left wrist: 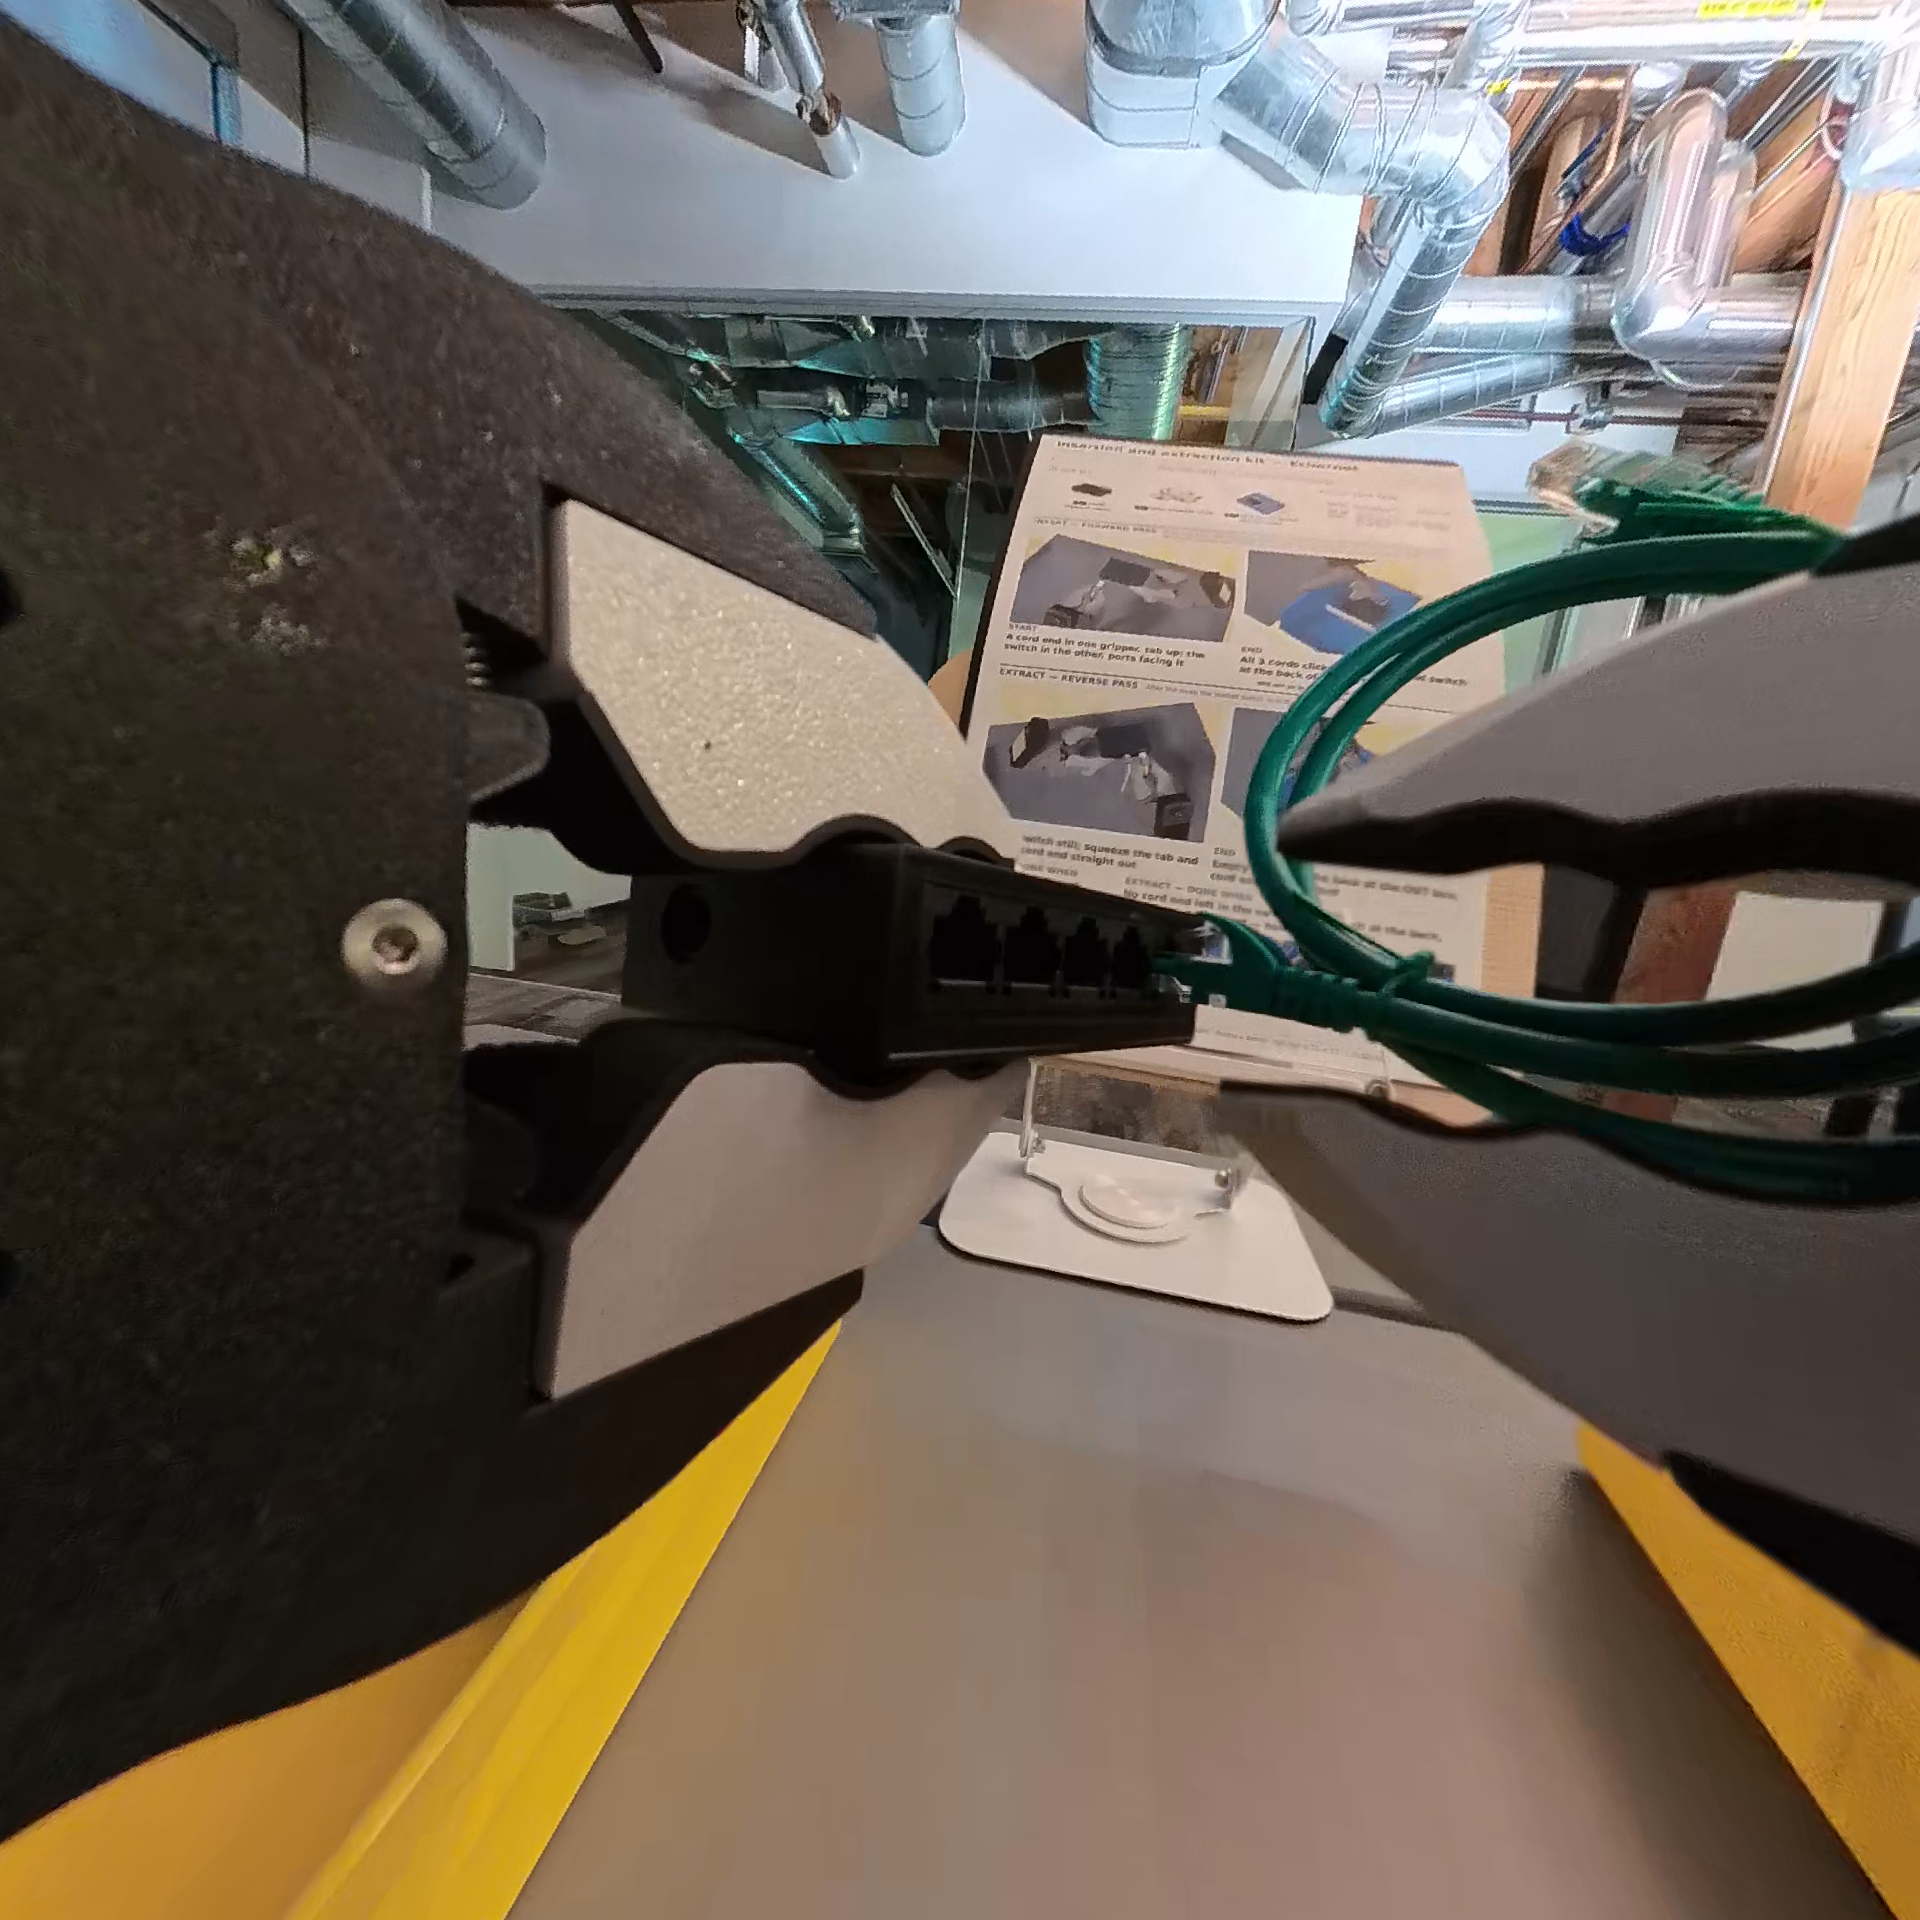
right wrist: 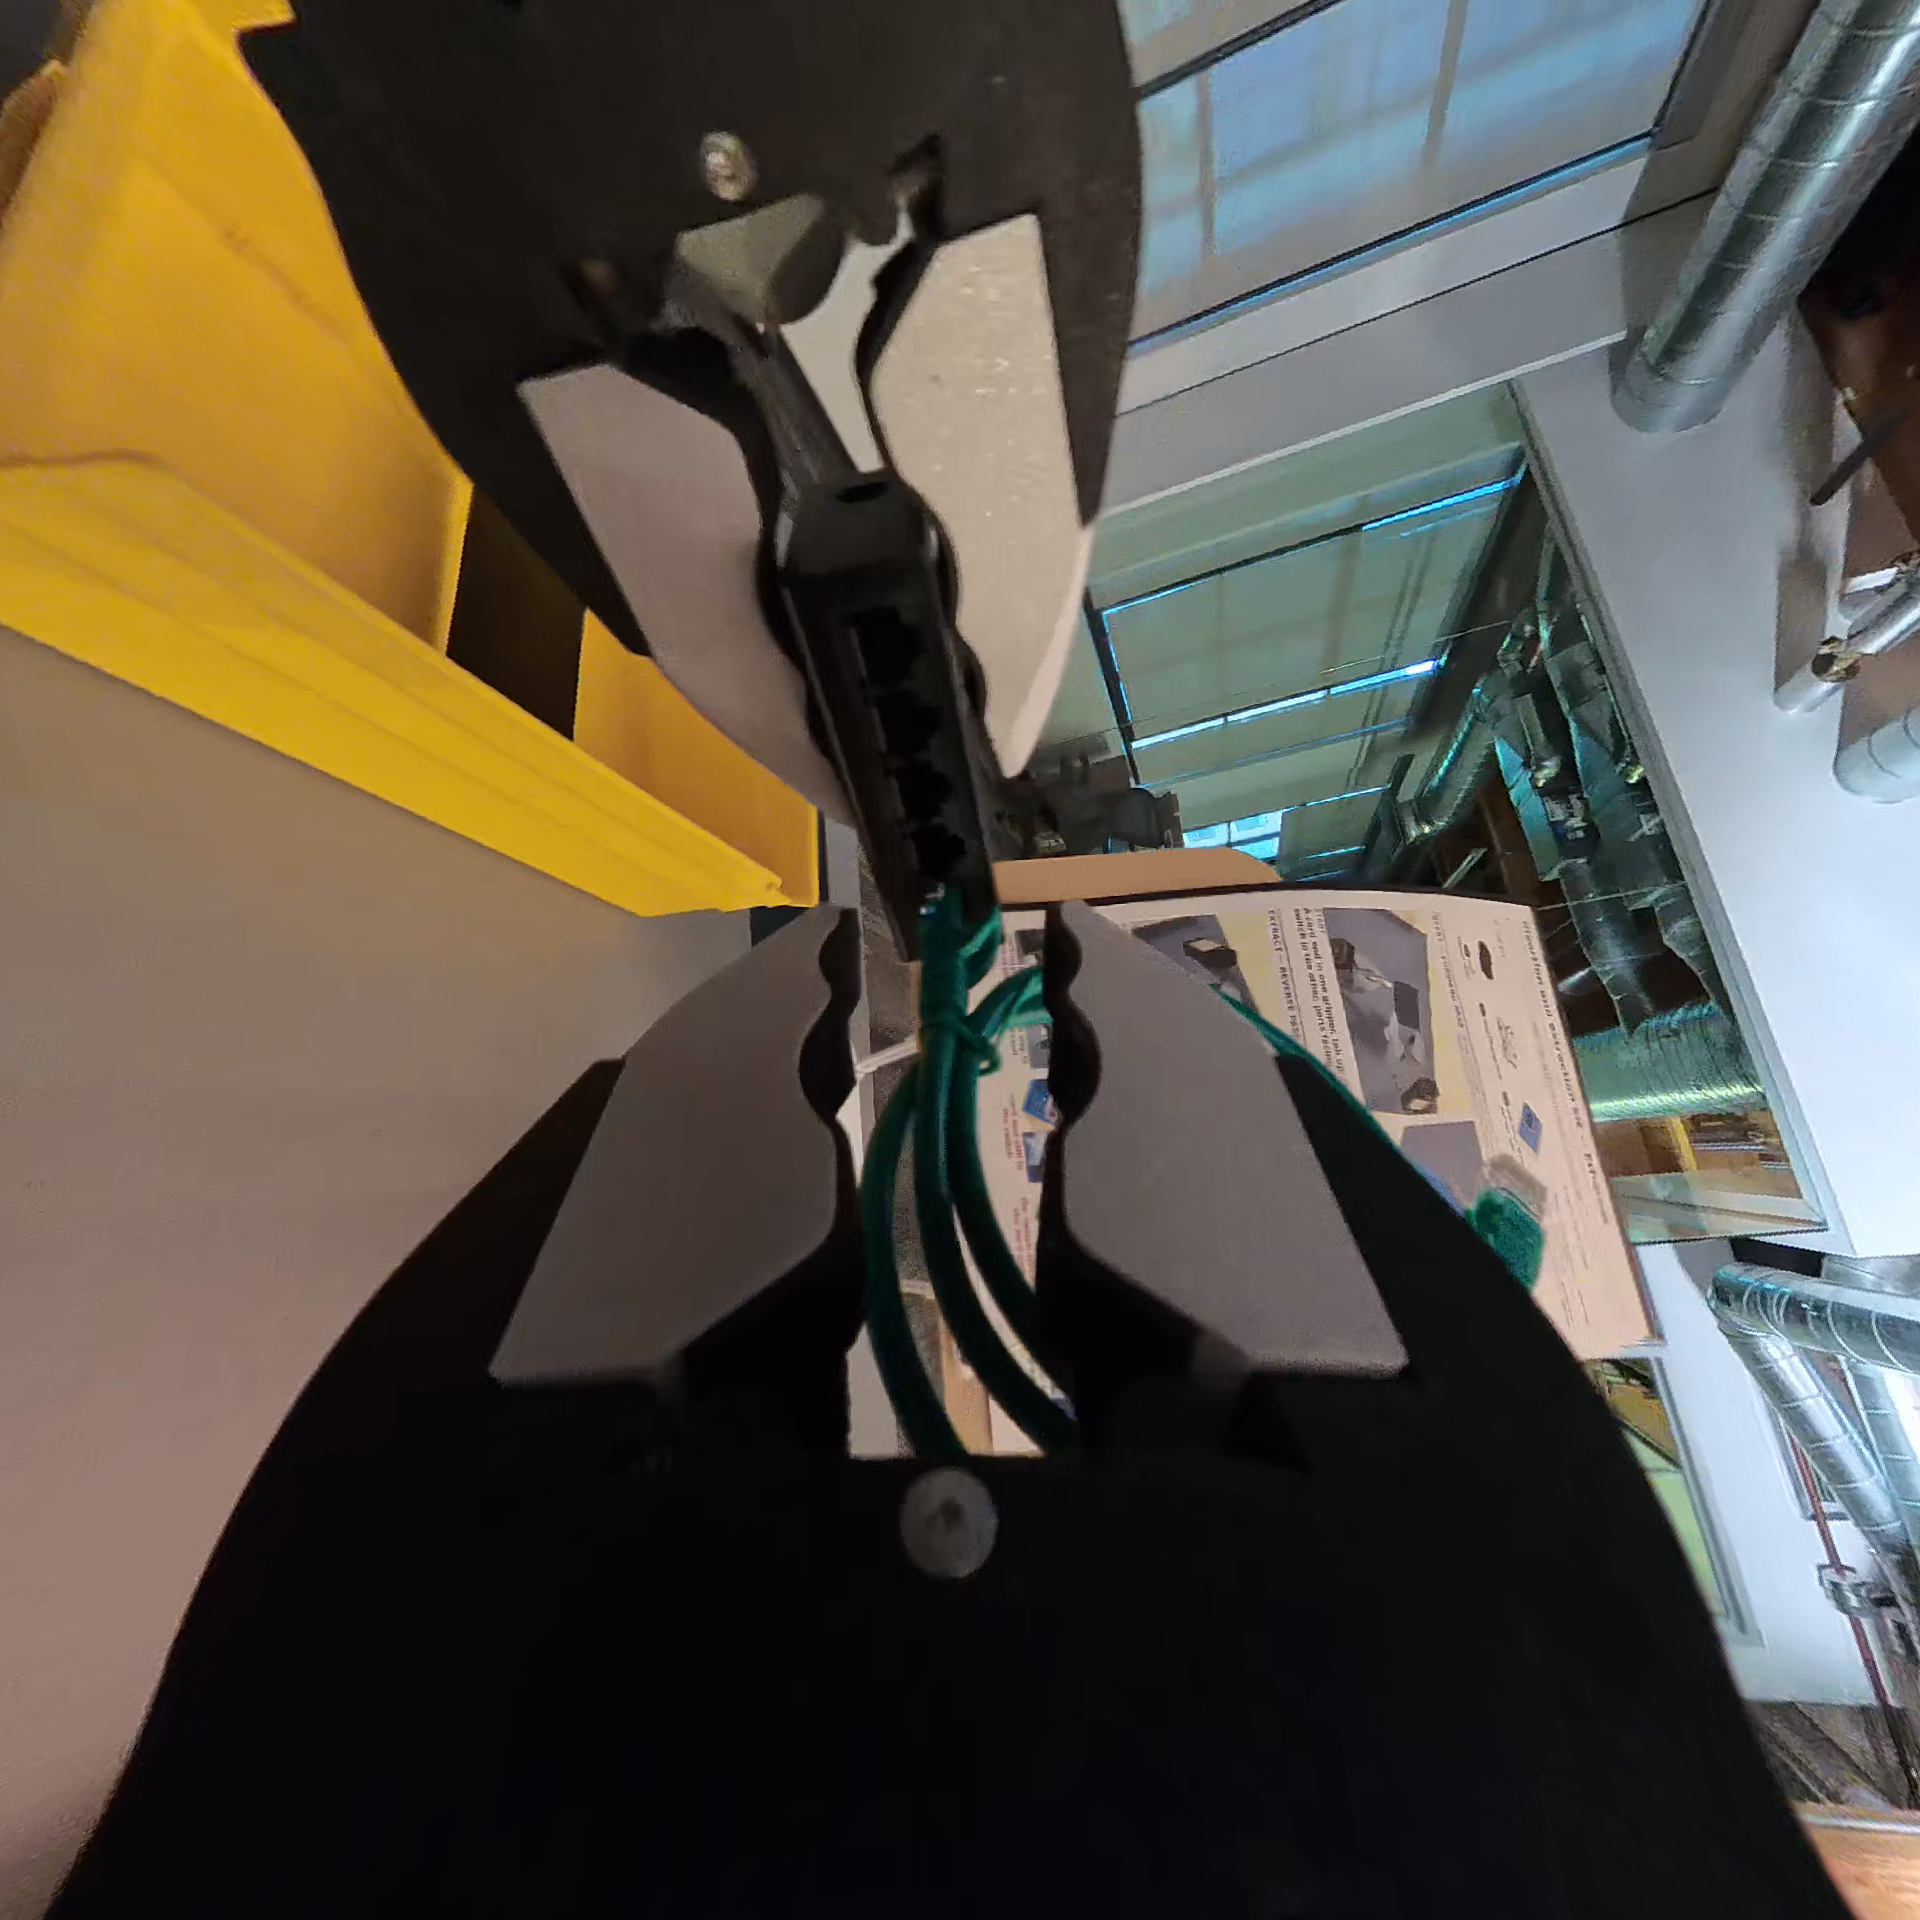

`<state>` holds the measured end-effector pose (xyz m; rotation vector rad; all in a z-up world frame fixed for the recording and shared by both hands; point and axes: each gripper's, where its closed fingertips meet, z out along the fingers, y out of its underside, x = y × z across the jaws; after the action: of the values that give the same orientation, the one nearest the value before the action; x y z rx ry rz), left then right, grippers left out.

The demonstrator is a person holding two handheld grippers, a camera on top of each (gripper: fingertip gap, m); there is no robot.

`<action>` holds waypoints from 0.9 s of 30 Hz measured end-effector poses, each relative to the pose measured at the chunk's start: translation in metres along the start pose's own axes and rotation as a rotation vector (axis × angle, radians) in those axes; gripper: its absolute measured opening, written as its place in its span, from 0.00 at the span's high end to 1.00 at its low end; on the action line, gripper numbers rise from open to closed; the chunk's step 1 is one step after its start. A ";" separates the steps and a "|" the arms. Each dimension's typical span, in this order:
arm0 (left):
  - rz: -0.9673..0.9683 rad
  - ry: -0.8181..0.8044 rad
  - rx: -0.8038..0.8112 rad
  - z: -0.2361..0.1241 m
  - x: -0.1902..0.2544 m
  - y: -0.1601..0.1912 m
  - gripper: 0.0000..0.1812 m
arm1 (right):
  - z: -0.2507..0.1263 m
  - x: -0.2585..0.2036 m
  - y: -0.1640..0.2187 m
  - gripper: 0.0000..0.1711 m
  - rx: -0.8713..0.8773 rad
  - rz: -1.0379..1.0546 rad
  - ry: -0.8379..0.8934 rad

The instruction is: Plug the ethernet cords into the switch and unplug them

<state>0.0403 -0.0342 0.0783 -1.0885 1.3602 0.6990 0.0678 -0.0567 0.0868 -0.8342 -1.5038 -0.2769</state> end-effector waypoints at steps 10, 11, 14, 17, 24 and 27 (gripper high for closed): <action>0.005 -0.010 0.027 -0.005 -0.001 -0.008 0.83 | 0.002 0.004 0.010 0.85 -0.122 -0.162 0.063; 0.008 -0.012 0.029 -0.005 -0.001 -0.009 0.83 | 0.003 0.006 0.012 0.86 -0.138 -0.170 0.084; 0.008 -0.008 0.032 -0.006 0.000 -0.011 0.84 | 0.003 0.007 0.014 0.90 -0.165 -0.193 0.113; 0.014 -0.005 0.028 -0.006 0.001 -0.011 0.84 | 0.003 0.006 0.014 0.91 -0.175 -0.191 0.129; 0.023 -0.011 0.033 -0.005 0.001 -0.013 0.84 | 0.004 0.007 0.014 0.90 -0.170 -0.152 0.133; 0.024 -0.010 0.038 -0.005 0.001 -0.014 0.84 | 0.003 0.006 0.014 0.90 -0.145 -0.079 0.126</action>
<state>0.0510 -0.0448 0.0804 -1.0393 1.3747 0.6927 0.0745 -0.0429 0.0879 -0.8574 -1.4122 -0.4931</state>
